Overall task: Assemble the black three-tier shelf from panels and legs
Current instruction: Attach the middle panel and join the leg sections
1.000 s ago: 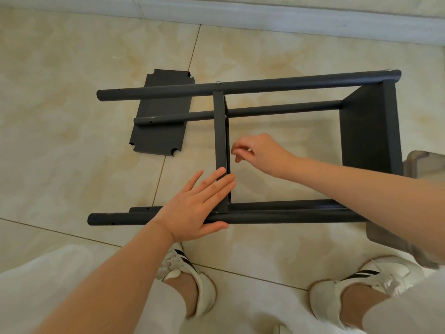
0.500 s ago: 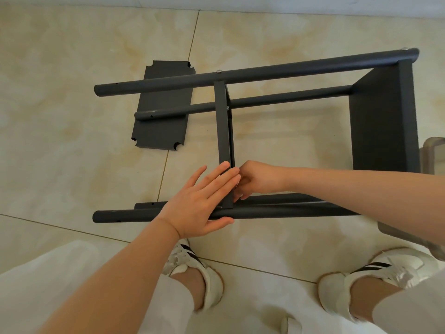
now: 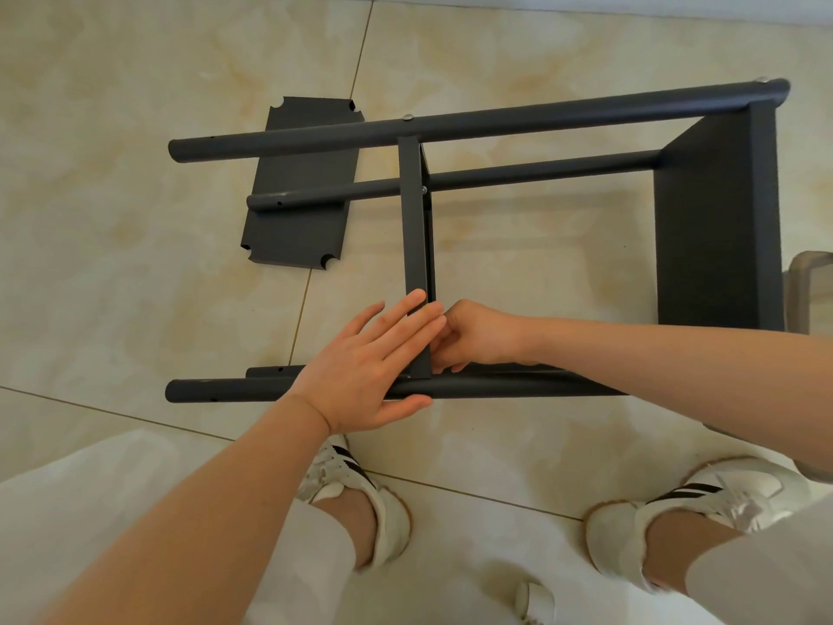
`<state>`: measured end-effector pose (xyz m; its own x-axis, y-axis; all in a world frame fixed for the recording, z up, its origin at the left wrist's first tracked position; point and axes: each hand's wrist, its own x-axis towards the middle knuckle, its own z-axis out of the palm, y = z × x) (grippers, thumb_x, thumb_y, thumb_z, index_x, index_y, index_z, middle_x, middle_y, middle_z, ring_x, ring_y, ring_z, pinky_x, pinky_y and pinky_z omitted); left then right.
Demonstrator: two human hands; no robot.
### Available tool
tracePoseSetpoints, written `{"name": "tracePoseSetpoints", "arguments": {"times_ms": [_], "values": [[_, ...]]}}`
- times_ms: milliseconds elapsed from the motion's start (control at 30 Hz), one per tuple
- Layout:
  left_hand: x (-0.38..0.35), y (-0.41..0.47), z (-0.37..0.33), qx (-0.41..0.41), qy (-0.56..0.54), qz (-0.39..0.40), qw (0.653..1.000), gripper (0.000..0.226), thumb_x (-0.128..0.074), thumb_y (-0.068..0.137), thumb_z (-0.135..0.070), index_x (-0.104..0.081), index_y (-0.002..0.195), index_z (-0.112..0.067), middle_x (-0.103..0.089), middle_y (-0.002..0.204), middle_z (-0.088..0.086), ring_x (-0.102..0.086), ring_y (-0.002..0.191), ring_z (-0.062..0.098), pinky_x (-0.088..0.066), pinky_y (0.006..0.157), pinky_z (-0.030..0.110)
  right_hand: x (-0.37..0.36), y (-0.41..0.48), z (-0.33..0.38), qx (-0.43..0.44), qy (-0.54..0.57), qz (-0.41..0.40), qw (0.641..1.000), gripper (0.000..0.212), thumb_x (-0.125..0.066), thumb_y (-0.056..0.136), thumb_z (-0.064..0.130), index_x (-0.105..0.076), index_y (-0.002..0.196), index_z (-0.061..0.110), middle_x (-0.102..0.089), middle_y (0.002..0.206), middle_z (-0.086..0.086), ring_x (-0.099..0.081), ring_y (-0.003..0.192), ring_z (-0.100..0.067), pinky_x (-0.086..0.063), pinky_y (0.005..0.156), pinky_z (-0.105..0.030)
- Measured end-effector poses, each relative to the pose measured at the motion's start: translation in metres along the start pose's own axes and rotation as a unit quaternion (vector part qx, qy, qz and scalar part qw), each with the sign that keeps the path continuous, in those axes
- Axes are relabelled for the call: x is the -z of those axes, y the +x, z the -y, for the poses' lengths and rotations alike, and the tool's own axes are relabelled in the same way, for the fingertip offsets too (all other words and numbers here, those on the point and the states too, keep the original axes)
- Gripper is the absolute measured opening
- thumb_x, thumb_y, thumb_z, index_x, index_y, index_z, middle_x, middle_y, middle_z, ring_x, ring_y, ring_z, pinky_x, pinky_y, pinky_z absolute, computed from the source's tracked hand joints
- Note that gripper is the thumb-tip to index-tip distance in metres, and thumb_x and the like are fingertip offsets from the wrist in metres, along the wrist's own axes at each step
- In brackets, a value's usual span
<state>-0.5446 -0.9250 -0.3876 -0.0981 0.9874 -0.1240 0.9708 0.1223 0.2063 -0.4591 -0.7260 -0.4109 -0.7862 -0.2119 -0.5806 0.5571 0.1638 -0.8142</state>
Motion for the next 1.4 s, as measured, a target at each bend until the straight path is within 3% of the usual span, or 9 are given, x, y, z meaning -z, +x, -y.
{"name": "tracePoseSetpoints", "arguments": {"times_ms": [67,167,400,600,767,933,1133,1267,1400], "values": [[-0.001,0.0,0.0,0.001,0.001,0.0,1.0,0.083,-0.036,0.098,-0.064,-0.018,0.161,-0.013,-0.014,0.169,0.004,-0.005,0.157,0.023,-0.023,0.123,0.048,0.001,0.001,-0.002,-0.003,0.002,-0.01,1.0,0.007,-0.068,0.084,0.001,-0.073,0.089,-0.001,-0.074,0.085,-0.01,-0.068,0.075,-0.006,-0.058,0.076,-0.023],[0.0,0.0,0.0,-0.001,-0.001,-0.007,1.0,0.083,-0.037,0.099,-0.064,-0.019,0.161,-0.012,-0.016,0.169,0.005,-0.006,0.157,0.023,-0.026,0.122,0.046,0.002,0.001,0.002,0.003,-0.015,-0.009,1.0,0.007,-0.068,0.084,0.0,-0.073,0.087,-0.002,-0.072,0.071,0.002,-0.066,0.069,-0.002,-0.056,0.068,-0.017],[0.002,0.001,-0.001,-0.002,-0.014,-0.016,1.0,0.083,-0.038,0.099,-0.063,-0.02,0.161,-0.012,-0.017,0.168,0.004,-0.009,0.157,0.023,-0.037,0.115,0.04,0.01,-0.002,0.016,0.02,-0.03,0.007,0.999,0.046,-0.066,0.085,0.001,-0.069,0.051,0.032,-0.064,0.053,0.014,-0.061,0.056,0.004,-0.045,0.056,-0.009],[0.004,0.001,-0.002,0.0,-0.017,-0.016,1.0,0.082,-0.038,0.099,-0.063,-0.018,0.16,-0.012,-0.017,0.168,0.004,-0.009,0.157,0.022,-0.044,0.11,0.04,0.008,-0.002,0.016,0.017,-0.029,0.016,0.999,0.051,-0.067,0.082,0.0,-0.064,0.043,0.032,-0.056,0.046,0.014,-0.053,0.048,0.001,-0.042,0.052,-0.01],[0.003,0.001,-0.002,0.002,-0.013,-0.012,1.0,0.083,-0.037,0.098,-0.064,-0.017,0.161,-0.013,-0.016,0.169,0.004,-0.009,0.157,0.022,-0.047,0.106,0.039,0.005,-0.002,0.01,0.021,-0.009,0.002,1.0,0.045,-0.068,0.081,-0.002,-0.062,0.047,0.028,-0.057,0.048,0.013,-0.054,0.049,0.001,-0.044,0.053,-0.011],[0.004,0.001,-0.002,0.004,-0.009,-0.013,1.0,0.083,-0.038,0.098,-0.064,-0.018,0.16,-0.012,-0.017,0.168,0.005,-0.009,0.156,0.022,-0.046,0.106,0.038,0.006,-0.002,0.008,0.017,0.001,0.002,1.0,0.021,-0.069,0.082,0.0,-0.067,0.067,0.014,-0.063,0.055,0.012,-0.06,0.058,0.0,-0.051,0.06,-0.015],[0.003,0.002,-0.002,0.001,0.001,-0.017,1.0,0.083,-0.039,0.098,-0.063,-0.018,0.16,-0.012,-0.016,0.168,0.004,-0.008,0.157,0.021,-0.031,0.116,0.035,0.007,0.002,0.007,0.024,0.005,-0.001,1.0,0.018,-0.069,0.081,0.001,-0.07,0.07,0.014,-0.065,0.058,0.01,-0.062,0.062,-0.001,-0.054,0.065,-0.017],[0.003,0.002,-0.001,0.001,0.005,-0.016,1.0,0.083,-0.038,0.098,-0.064,-0.017,0.16,-0.013,-0.015,0.168,0.004,-0.007,0.157,0.021,-0.024,0.121,0.037,0.01,0.003,0.002,0.0,0.009,0.012,1.0,0.005,-0.072,0.082,0.007,-0.076,0.084,0.006,-0.072,0.074,0.003,-0.066,0.076,-0.002,-0.055,0.07,-0.019],[0.002,0.003,0.0,0.001,0.012,-0.014,1.0,0.083,-0.038,0.098,-0.064,-0.019,0.16,-0.012,-0.013,0.168,0.004,-0.007,0.157,0.022,-0.025,0.122,0.04,0.014,0.005,-0.002,-0.037,0.038,0.039,0.998,0.008,-0.07,0.084,0.012,-0.078,0.087,0.013,-0.076,0.088,-0.002,-0.07,0.084,-0.008,-0.056,0.079,-0.023]]}}
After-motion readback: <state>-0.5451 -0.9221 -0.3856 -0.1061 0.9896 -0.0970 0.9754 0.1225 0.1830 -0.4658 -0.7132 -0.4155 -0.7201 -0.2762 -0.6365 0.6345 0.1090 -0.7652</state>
